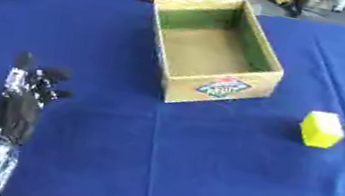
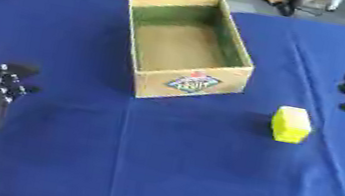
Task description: Pick up objects on the table and place them in the box.
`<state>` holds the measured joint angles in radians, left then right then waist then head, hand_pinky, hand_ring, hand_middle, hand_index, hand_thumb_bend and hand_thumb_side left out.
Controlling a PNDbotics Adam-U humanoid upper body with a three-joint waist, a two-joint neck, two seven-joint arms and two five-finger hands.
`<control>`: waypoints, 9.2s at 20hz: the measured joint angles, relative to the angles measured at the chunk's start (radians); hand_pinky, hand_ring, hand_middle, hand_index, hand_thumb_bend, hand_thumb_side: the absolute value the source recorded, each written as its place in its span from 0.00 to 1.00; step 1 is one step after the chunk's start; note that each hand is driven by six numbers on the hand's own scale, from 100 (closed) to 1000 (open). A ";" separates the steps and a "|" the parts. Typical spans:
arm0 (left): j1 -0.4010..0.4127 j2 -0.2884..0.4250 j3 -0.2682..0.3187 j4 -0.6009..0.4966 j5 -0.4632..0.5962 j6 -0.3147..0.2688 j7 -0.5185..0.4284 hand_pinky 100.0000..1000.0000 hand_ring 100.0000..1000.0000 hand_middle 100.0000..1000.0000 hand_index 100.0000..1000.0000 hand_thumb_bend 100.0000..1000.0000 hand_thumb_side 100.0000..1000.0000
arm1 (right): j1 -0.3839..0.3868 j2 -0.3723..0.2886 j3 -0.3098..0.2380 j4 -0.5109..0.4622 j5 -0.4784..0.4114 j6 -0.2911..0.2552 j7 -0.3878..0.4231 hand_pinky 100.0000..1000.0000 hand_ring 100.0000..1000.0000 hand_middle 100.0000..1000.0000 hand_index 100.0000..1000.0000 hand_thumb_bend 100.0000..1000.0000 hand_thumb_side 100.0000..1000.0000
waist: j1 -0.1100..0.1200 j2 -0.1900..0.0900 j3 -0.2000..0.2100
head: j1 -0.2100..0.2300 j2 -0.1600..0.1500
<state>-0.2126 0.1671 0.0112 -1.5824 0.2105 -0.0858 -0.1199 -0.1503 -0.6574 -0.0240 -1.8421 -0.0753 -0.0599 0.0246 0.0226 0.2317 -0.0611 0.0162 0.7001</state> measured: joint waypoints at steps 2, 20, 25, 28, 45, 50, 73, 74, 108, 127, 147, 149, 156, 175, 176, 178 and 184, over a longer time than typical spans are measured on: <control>0.000 0.000 0.000 0.000 0.000 0.000 0.000 0.69 0.86 0.68 0.62 0.36 1.00 | -0.010 -0.022 0.003 0.015 0.025 -0.004 0.015 0.64 0.78 0.65 0.77 0.00 0.60 | 0.000 -0.004 0.000 | 0.000 -0.003; 0.002 0.001 0.000 0.001 0.000 0.002 -0.006 0.69 0.86 0.68 0.62 0.35 1.00 | -0.136 -0.160 0.054 0.188 0.269 -0.053 0.201 0.73 0.84 0.77 0.84 0.20 0.42 | -0.001 -0.017 0.010 | -0.010 -0.008; 0.003 0.001 0.000 0.001 0.000 0.002 -0.007 0.69 0.86 0.68 0.62 0.35 1.00 | -0.170 -0.172 0.069 0.241 0.318 -0.071 0.240 0.77 0.86 0.80 0.85 0.33 0.37 | 0.000 -0.022 0.014 | -0.015 -0.008; 0.005 0.001 0.000 0.001 0.000 0.002 -0.007 0.69 0.86 0.68 0.62 0.35 1.00 | -0.189 -0.178 0.077 0.270 0.348 -0.084 0.274 0.80 0.89 0.82 0.87 0.40 0.35 | 0.000 -0.022 0.019 | -0.018 -0.008; 0.011 0.001 -0.001 0.007 0.000 0.003 -0.016 0.69 0.86 0.68 0.62 0.35 1.00 | -0.290 -0.183 0.113 0.411 0.428 -0.125 0.413 0.83 0.91 0.84 0.88 0.38 0.35 | 0.005 -0.028 0.030 | -0.030 -0.007; 0.011 0.001 -0.003 0.007 0.000 0.003 -0.017 0.70 0.86 0.68 0.62 0.35 1.00 | -0.312 -0.182 0.124 0.447 0.440 -0.136 0.428 0.83 0.91 0.85 0.88 0.37 0.35 | 0.006 -0.028 0.036 | -0.035 -0.007; 0.011 0.001 -0.007 0.007 0.000 0.003 -0.024 0.70 0.86 0.68 0.62 0.35 1.00 | -0.349 -0.135 0.165 0.550 0.488 -0.178 0.495 0.83 0.91 0.84 0.88 0.36 0.37 | 0.007 -0.027 0.046 | -0.040 -0.006; 0.011 0.001 -0.007 0.007 0.000 0.003 -0.024 0.70 0.86 0.68 0.62 0.35 1.00 | -0.350 -0.133 0.166 0.554 0.489 -0.179 0.496 0.83 0.91 0.84 0.88 0.36 0.37 | 0.007 -0.027 0.047 | -0.039 -0.007; 0.011 0.001 -0.013 0.007 0.000 0.004 -0.030 0.70 0.86 0.68 0.62 0.35 1.00 | -0.384 -0.082 0.161 0.691 0.531 -0.202 0.499 0.82 0.92 0.83 0.88 0.33 0.37 | 0.022 -0.029 0.053 | -0.038 -0.007; 0.011 0.001 -0.013 0.007 0.000 0.004 -0.031 0.70 0.86 0.68 0.62 0.35 1.00 | -0.387 -0.080 0.191 0.588 0.514 -0.196 0.539 0.82 0.90 0.79 0.85 0.24 0.25 | 0.019 -0.029 0.052 | -0.034 -0.007; 0.011 0.001 -0.013 0.007 0.000 0.004 -0.031 0.70 0.86 0.68 0.62 0.35 1.00 | -0.393 -0.080 0.190 0.597 0.551 -0.173 0.586 0.79 0.86 0.66 0.76 0.00 0.00 | 0.018 -0.029 0.051 | -0.027 -0.007; 0.011 0.001 -0.013 0.007 0.000 0.004 -0.031 0.70 0.86 0.68 0.62 0.35 1.00 | -0.395 -0.080 0.190 0.599 0.551 -0.172 0.578 0.74 0.82 0.46 0.61 0.00 0.01 | 0.018 -0.029 0.051 | -0.026 -0.007; 0.011 0.001 -0.013 0.007 0.000 0.004 -0.031 0.70 0.85 0.68 0.62 0.35 1.00 | -0.395 -0.080 0.184 0.601 0.540 -0.170 0.463 0.65 0.71 0.24 0.38 0.00 0.00 | 0.017 -0.029 0.052 | -0.023 -0.007; 0.018 0.001 -0.013 0.008 0.000 0.005 -0.033 0.70 0.85 0.68 0.62 0.35 1.00 | -0.531 -0.101 0.186 0.486 0.452 -0.157 0.359 0.66 0.69 0.20 0.34 0.00 0.00 | -0.003 -0.045 0.072 | -0.018 -0.008; 0.018 0.002 -0.013 0.010 0.000 0.005 -0.034 0.70 0.85 0.68 0.62 0.35 1.00 | -0.552 -0.099 0.190 0.493 0.454 -0.157 0.362 0.66 0.69 0.20 0.34 0.00 0.00 | -0.005 -0.047 0.080 | -0.019 -0.008; 0.018 0.006 -0.018 0.012 0.000 0.006 -0.037 0.70 0.85 0.68 0.62 0.35 1.00 | -0.592 -0.088 0.195 0.517 0.467 -0.157 0.369 0.67 0.69 0.21 0.34 0.00 0.00 | -0.010 -0.048 0.095 | -0.019 -0.013; 0.007 0.009 -0.030 0.013 0.000 0.007 -0.048 0.70 0.85 0.68 0.62 0.35 1.00 | -0.680 -0.018 0.203 0.642 0.529 -0.165 0.376 0.67 0.70 0.21 0.35 0.00 0.00 | -0.014 -0.047 0.141 | -0.033 -0.033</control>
<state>-0.2059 0.1758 -0.0183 -1.5696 0.2108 -0.0784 -0.1674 -0.8304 -0.6759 0.1791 -1.1997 0.4541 -0.2244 0.4003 0.0086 0.1849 0.0796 -0.0167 0.6670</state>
